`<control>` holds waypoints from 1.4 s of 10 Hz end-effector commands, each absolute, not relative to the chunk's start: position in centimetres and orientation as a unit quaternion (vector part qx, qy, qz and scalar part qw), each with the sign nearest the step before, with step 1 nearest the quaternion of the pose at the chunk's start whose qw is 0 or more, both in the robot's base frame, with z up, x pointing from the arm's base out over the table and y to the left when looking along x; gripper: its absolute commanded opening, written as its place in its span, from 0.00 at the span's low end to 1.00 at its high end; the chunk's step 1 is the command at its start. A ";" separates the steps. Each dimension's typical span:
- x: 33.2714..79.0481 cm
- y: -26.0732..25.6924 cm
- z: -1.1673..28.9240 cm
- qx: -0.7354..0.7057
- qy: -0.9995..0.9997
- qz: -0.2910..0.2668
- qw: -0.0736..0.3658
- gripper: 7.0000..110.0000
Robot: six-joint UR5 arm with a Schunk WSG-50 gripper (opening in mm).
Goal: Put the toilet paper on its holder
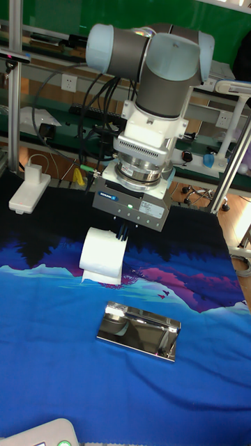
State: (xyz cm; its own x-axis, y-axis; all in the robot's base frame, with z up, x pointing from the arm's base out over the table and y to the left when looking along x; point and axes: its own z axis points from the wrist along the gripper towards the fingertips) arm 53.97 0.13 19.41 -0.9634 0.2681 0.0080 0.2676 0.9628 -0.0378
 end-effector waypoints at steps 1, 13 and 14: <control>54.3 0.6 19.3 -0.141 -0.990 0.006 0.003 0.00; 54.3 0.3 18.4 -0.134 -0.991 0.008 0.007 0.00; 54.5 1.9 18.4 -0.138 -0.990 -0.023 0.008 0.00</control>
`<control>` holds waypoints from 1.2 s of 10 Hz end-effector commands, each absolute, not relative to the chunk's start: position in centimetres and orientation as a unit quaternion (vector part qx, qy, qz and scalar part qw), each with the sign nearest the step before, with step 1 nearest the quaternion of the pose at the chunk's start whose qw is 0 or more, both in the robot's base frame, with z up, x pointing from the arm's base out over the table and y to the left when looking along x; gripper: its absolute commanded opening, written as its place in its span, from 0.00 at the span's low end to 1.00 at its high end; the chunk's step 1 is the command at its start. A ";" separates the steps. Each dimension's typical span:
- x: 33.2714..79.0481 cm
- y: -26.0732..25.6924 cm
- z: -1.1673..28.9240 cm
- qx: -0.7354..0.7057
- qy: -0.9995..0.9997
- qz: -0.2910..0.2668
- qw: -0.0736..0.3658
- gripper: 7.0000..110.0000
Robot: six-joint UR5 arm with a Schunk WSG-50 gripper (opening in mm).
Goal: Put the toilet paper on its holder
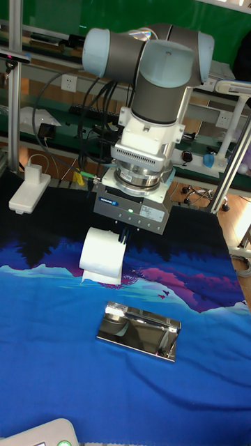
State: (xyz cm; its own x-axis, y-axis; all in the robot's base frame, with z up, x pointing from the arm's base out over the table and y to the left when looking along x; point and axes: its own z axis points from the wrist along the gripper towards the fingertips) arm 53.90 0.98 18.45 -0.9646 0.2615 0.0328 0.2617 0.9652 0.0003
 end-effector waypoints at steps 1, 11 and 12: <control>54.5 1.9 18.4 -0.139 -0.990 -0.023 0.008 0.00; 54.9 2.9 18.4 -0.138 -0.989 -0.043 0.002 0.00; 55.0 3.0 18.5 -0.140 -0.989 -0.044 0.001 0.00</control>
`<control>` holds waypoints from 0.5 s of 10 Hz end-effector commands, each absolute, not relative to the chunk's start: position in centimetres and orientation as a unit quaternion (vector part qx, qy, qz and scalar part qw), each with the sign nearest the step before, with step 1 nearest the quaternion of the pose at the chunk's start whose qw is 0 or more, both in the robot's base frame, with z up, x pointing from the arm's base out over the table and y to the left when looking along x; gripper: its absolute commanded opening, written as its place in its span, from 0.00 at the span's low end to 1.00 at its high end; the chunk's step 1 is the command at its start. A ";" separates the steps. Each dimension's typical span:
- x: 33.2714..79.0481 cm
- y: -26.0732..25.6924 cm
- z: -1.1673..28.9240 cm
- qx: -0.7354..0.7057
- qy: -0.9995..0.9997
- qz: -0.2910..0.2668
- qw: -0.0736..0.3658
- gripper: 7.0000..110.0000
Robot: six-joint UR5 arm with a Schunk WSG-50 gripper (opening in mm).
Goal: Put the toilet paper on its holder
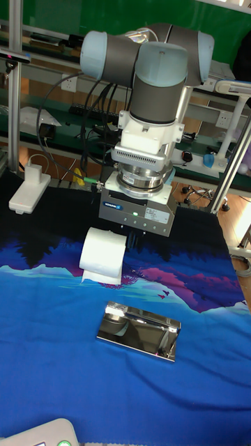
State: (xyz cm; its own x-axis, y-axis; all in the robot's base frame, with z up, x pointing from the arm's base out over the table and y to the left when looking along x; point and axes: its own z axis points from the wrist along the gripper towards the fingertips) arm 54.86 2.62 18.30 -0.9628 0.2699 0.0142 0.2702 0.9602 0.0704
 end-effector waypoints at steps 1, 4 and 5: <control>55.0 3.0 18.5 -0.140 -0.989 -0.044 0.001 0.00; 55.1 3.0 18.5 -0.141 -0.989 -0.045 -0.001 0.00; 55.1 3.0 18.5 -0.141 -0.989 -0.046 -0.002 0.00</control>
